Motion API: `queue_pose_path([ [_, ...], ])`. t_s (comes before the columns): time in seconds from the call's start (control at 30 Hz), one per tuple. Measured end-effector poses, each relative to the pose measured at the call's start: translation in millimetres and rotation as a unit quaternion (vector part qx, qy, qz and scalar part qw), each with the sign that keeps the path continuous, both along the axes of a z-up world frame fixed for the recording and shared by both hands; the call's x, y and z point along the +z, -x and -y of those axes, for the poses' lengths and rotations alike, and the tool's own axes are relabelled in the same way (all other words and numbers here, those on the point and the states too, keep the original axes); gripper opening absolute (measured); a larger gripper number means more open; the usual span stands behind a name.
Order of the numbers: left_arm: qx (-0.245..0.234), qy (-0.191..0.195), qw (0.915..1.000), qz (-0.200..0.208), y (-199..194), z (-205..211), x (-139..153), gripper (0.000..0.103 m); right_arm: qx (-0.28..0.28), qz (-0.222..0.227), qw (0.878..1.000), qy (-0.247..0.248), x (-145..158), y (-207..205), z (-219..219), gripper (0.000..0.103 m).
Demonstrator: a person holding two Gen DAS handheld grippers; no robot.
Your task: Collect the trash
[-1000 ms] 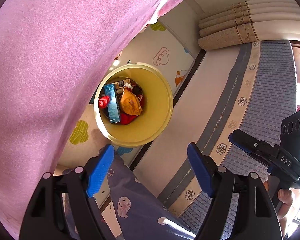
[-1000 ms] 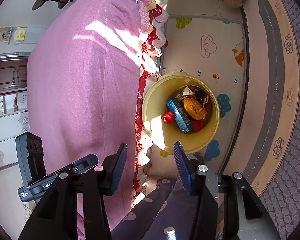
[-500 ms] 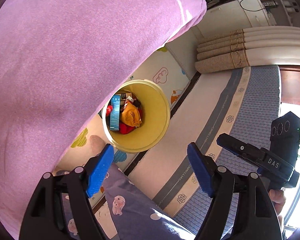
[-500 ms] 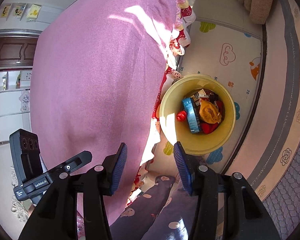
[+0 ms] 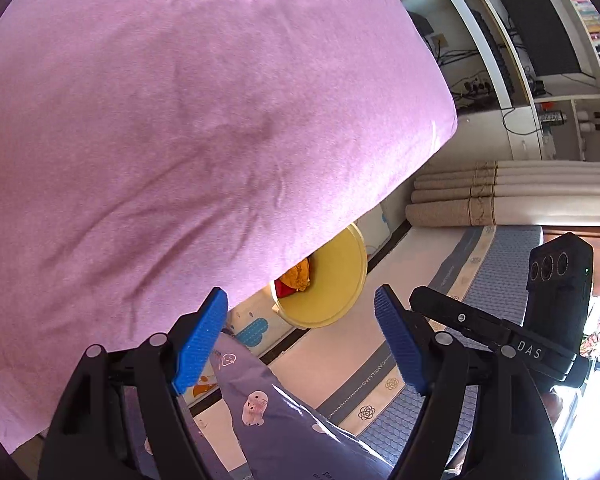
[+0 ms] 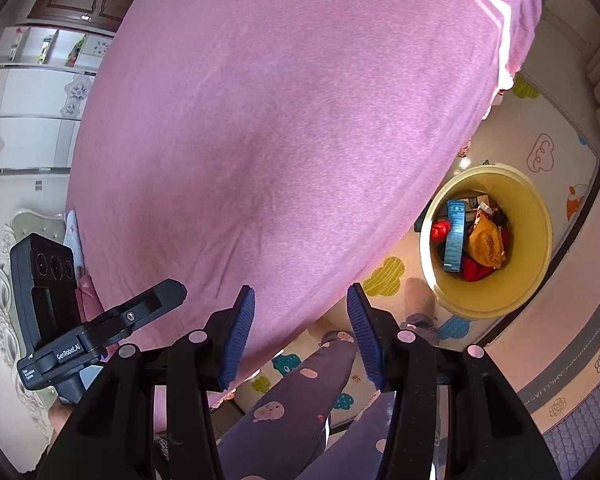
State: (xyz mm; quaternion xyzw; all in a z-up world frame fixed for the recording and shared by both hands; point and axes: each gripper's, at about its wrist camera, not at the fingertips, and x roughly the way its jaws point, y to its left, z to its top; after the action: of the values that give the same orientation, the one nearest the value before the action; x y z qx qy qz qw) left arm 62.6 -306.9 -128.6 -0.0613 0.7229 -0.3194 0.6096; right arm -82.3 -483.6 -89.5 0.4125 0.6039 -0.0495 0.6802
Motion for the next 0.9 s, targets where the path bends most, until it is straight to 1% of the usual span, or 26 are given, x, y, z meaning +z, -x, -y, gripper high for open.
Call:
queue_pose_path([
  [0.27,0.070,-0.005,0.9975,0.010,-29.1,-108.4,5.5,0.076,0.083,0.007,0.996,-0.002,6.6,-62.3,-106.5,0.048],
  [0.37,0.090,-0.009,0.9958,0.016,-40.3,-151.8,7.6,0.076,0.109,0.012,0.994,0.002,10.8,-80.5,-143.0,0.048],
  [0.53,0.111,-0.017,0.9931,0.033,-52.3,-207.9,16.2,0.077,0.147,0.024,0.989,0.010,16.8,-105.7,-196.7,0.048],
  [0.63,0.119,-0.024,0.9911,0.053,-55.8,-232.5,25.0,0.078,0.166,0.034,0.985,0.020,21.3,-117.4,-222.1,0.048],
  [0.77,0.137,-0.033,0.9865,0.083,-60.0,-263.0,40.9,0.080,0.192,0.055,0.979,0.044,34.0,-126.5,-252.5,0.048],
  [0.9,0.153,-0.049,0.9800,0.117,-59.7,-277.8,58.9,0.082,0.227,0.085,0.966,0.091,57.0,-134.1,-270.0,0.048],
])
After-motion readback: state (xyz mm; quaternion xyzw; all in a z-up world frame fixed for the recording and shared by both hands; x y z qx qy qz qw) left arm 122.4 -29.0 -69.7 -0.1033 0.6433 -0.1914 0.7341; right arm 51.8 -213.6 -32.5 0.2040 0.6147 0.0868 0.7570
